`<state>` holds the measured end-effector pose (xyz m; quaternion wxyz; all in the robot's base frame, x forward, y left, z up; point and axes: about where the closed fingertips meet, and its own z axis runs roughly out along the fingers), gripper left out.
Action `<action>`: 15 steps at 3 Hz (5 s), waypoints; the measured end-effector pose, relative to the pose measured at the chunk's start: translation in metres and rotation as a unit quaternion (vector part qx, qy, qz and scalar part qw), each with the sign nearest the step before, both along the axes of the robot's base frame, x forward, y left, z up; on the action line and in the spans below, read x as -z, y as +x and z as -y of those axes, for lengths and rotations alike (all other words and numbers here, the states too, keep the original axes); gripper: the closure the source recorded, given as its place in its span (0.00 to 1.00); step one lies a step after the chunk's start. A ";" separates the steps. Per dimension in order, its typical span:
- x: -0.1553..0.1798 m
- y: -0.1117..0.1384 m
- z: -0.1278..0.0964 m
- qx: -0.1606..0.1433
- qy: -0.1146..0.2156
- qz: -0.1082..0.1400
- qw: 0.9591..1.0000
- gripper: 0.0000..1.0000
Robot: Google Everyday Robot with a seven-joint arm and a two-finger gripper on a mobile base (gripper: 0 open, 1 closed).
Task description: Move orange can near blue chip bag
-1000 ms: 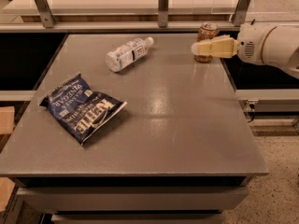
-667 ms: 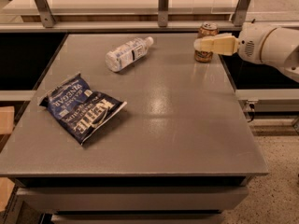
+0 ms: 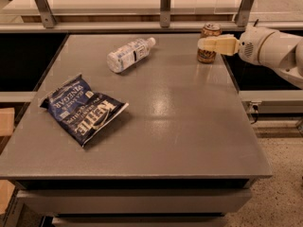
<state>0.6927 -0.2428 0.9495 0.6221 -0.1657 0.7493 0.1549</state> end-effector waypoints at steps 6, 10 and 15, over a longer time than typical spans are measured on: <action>0.011 0.073 -0.007 0.012 0.027 0.047 0.998 0.00; 0.032 0.095 -0.017 -0.005 0.010 0.005 1.000 0.00; 0.036 0.098 -0.031 -0.014 0.012 0.003 1.000 1.00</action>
Offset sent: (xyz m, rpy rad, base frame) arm 0.0495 -0.0150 -0.0086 -0.0246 -0.0497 -0.0517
